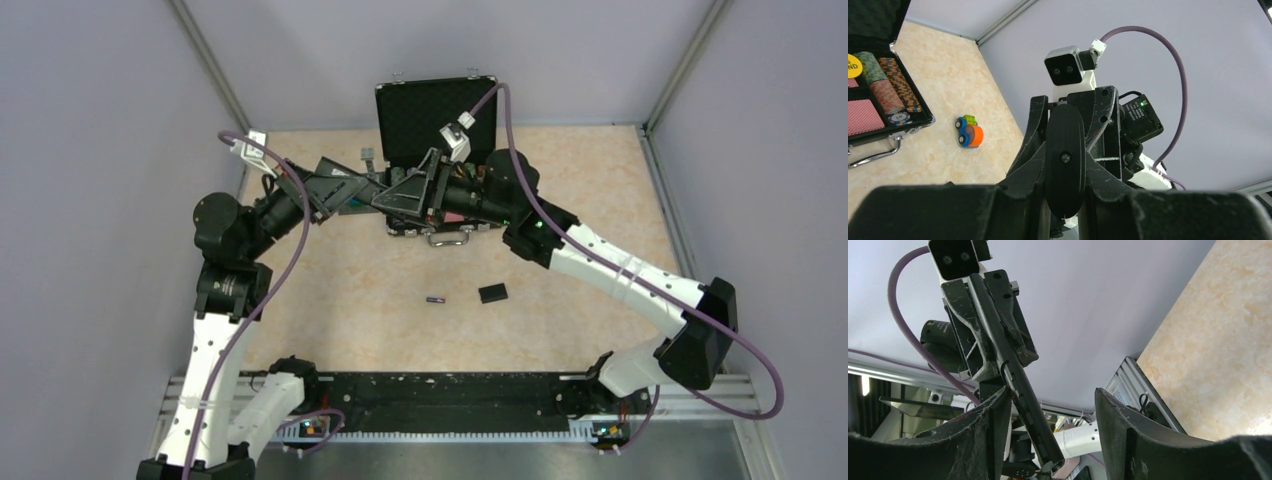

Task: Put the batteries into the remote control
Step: Load the battery into the remote control, then pick up the battery from the center of the board.

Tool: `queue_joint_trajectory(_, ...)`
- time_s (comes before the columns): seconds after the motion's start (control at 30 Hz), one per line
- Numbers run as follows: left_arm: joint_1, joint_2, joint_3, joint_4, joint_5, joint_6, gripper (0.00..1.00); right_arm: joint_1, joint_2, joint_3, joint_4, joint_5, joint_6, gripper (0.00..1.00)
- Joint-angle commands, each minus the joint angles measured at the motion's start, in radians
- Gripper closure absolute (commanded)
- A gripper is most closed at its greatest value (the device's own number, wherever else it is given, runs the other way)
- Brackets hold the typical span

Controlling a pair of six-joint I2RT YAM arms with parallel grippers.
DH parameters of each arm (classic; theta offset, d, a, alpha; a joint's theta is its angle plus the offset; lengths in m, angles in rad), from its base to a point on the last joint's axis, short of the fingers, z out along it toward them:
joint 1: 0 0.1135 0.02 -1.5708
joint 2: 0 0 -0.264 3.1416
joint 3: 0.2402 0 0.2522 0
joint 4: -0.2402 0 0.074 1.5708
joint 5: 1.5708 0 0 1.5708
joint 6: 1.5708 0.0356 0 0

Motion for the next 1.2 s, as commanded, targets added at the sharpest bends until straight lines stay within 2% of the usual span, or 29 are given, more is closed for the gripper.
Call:
queue_joint_trajectory(0.0, -0.002, -0.016, 0.107, 0.147, -0.028, -0.083, 1.0, -0.028, 0.021, -0.051, -0.092, 0.004, -0.025, 0.4)
queue_joint_trajectory(0.07, -0.002, -0.016, 0.104, 0.114, -0.034, -0.057, 1.0, -0.036, 0.015, -0.053, -0.06, -0.005, -0.026, 0.33)
queue_joint_trajectory(0.2, -0.002, -0.028, 0.063, 0.061, -0.049, 0.019, 1.0, -0.054, -0.016, -0.025, -0.009, 0.0, -0.059, 0.12)
queue_joint_trajectory(0.4, 0.0, -0.038, -0.02, -0.046, -0.081, 0.125, 1.0, -0.101, -0.055, 0.03, -0.034, -0.017, -0.109, 0.01)
queue_joint_trajectory(0.6, 0.0, -0.044, -0.044, -0.198, -0.157, 0.239, 1.0, -0.197, -0.136, -0.113, -0.083, -0.006, -0.151, 0.03)
queue_joint_trajectory(0.7, 0.0, -0.049, -0.062, -0.332, -0.248, 0.309, 1.0, -0.224, -0.124, -0.148, -0.218, 0.033, -0.392, 0.11)
queue_joint_trajectory(0.8, 0.0, -0.042, -0.102, -0.43, -0.31, 0.335, 1.0, -0.221, -0.048, -0.156, -0.354, 0.06, -0.661, 0.28)
queue_joint_trajectory(0.9, 0.0, -0.045, -0.141, -0.491, -0.357, 0.34, 1.0, -0.176, 0.028, -0.177, -0.441, 0.102, -0.864, 0.3)
queue_joint_trajectory(1.0, 0.001, -0.057, -0.147, -0.558, -0.451, 0.354, 1.0, -0.073, 0.088, -0.205, -0.465, 0.226, -1.031, 0.28)
queue_joint_trajectory(1.07, 0.003, -0.055, -0.136, -0.612, -0.527, 0.359, 1.0, -0.015, 0.144, -0.203, -0.469, 0.28, -1.105, 0.27)
queue_joint_trajectory(1.17, 0.007, -0.05, -0.123, -0.676, -0.622, 0.359, 1.0, 0.005, 0.237, -0.18, -0.47, 0.284, -1.14, 0.28)
